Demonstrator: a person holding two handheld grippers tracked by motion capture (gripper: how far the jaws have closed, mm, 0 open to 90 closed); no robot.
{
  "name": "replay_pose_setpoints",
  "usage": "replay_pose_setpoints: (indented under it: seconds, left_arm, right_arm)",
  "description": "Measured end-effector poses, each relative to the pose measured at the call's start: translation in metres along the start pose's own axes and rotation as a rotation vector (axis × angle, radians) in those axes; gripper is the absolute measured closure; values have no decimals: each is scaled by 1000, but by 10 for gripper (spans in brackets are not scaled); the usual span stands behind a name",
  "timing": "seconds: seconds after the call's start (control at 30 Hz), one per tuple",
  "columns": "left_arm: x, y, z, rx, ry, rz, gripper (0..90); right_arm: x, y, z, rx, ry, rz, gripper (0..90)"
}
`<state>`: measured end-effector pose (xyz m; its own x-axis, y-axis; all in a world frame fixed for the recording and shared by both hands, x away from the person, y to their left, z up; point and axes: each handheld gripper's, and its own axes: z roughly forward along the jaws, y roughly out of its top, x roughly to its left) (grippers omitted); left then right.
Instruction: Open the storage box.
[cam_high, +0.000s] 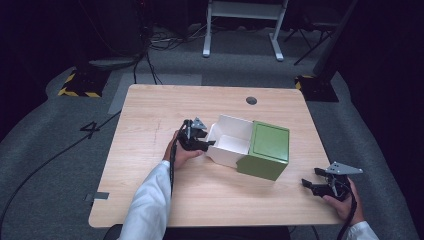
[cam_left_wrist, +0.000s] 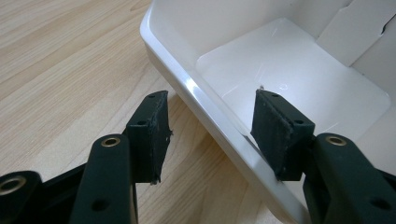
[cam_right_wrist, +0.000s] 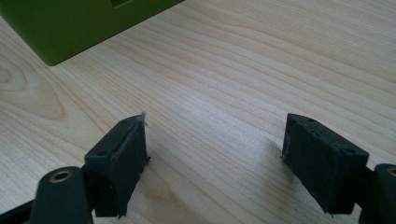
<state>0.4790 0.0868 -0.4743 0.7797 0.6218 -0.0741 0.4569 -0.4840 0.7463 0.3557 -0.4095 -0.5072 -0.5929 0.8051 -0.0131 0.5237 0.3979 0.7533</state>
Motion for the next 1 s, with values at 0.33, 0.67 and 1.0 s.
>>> replay_pose_setpoints:
  seconds: [0.33,0.67,1.0]
  left_arm:
    - [3,-1,-2,-18,-4,-12,402]
    - [2,6,-24,-96,52,-12,286]
    - [3,0,-55,-112,142,16,245]
  right_arm:
    - [0,0,0,0,0,0,220]
    - [0,0,0,0,0,0,220]
    - [0,0,0,0,0,0,220]
